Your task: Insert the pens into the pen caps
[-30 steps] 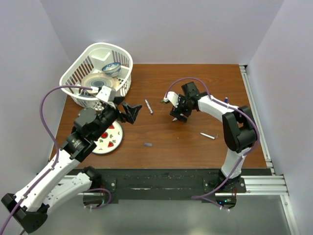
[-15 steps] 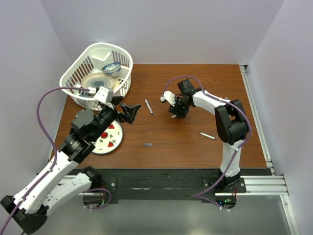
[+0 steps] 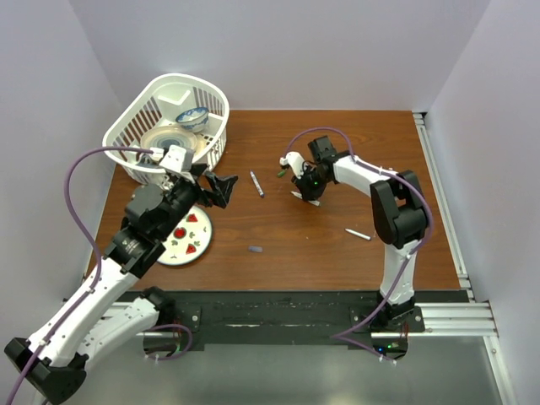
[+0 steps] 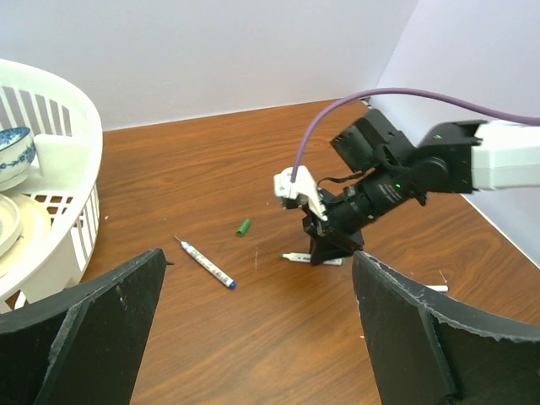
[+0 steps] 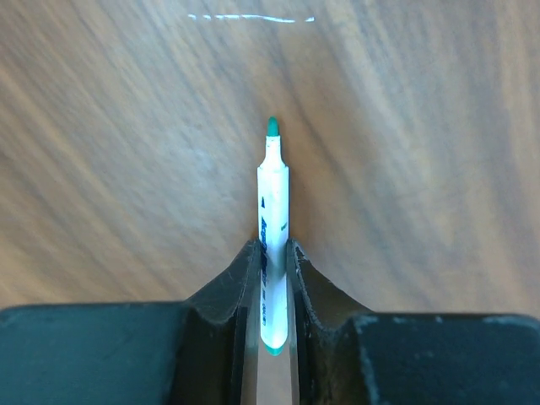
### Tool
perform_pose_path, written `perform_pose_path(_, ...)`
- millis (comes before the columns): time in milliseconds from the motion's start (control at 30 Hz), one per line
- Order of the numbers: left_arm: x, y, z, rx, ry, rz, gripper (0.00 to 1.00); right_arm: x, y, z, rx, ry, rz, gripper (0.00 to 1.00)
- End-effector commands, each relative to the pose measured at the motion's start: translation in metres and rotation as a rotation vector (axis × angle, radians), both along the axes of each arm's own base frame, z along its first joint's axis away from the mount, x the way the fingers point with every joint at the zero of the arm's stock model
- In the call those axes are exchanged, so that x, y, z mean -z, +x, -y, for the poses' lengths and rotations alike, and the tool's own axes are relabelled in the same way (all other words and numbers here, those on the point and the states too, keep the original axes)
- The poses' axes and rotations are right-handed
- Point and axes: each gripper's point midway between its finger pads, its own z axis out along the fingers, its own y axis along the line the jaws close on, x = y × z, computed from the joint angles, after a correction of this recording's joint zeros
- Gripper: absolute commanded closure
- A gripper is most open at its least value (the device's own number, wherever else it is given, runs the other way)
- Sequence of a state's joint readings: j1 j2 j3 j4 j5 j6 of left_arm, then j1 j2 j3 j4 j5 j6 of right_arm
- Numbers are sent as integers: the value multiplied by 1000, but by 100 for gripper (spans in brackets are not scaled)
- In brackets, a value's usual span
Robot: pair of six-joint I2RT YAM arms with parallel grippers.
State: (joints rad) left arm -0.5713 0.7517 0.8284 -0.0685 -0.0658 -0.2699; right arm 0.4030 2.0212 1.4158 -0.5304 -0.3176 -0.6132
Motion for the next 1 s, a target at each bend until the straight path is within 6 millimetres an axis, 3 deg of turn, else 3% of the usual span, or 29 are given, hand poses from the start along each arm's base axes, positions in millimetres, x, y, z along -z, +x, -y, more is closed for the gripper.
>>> perform_pose_path(0, -8, 9, -7, -59, -25, 26, 4, -12, -30, -19, 180, 169, -102, 100)
perform_pose_path(67, -5, 11, -6, -57, -17, 11, 5, -26, -23, -21, 278, 229, -57, 100)
perform_pose_path(100, -1, 13, -8, -76, -12, -3, 6, -19, -29, -17, 324, 222, -65, 100)
perform_pose_path(167, 7, 18, -11, -119, -27, -52, 7, -24, -27, -14, 442, 250, -67, 100)
perform_pose_path(200, 23, 22, -22, -192, -13, -121, 7, -27, -30, -10, 475, 249, -64, 100)
perform_pose_path(267, 30, 24, -19, -225, -76, -234, 7, -37, -32, -10, 578, 293, -77, 100)
perform_pose_path(367, 53, 12, 9, -97, -142, -356, 10, -48, -37, -14, 672, 357, -116, 100)
perform_pose_path(400, 60, 3, 25, 5, -170, -370, 12, -67, -35, -22, 662, 434, -101, 100)
perform_pose_path(467, 61, -8, 44, 127, -212, -369, 13, -75, -44, -26, 712, 518, -134, 100)
perform_pose_path(500, 60, -18, 59, 237, -228, -354, 14, -94, -41, -30, 716, 590, -98, 100)
perform_pose_path(567, 55, -23, 69, 304, -252, -325, 16, -100, -52, -33, 775, 661, -155, 100)
perform_pose_path(633, 60, -22, 71, 300, -266, -330, 16, -129, -58, -44, 797, 797, -185, 100)
perform_pose_path(667, 55, -20, 73, 314, -283, -302, 16, -126, -70, -49, 794, 819, -213, 100)
perform_pose_path(700, 65, -25, 79, 354, -281, -320, 16, -142, -71, -55, 778, 888, -192, 100)
perform_pose_path(733, 65, -28, 84, 390, -299, -323, 17, -158, -75, -56, 800, 948, -189, 100)
perform_pose_path(767, 54, -36, 94, 474, -319, -286, 18, -159, -84, -59, 802, 963, -192, 100)
perform_pose_path(800, 66, -37, 100, 501, -319, -318, 19, -168, -86, -59, 801, 995, -180, 100)
perform_pose_path(967, 72, -45, 126, 628, -324, -342, 25, -213, -105, -54, 794, 1148, -147, 100)
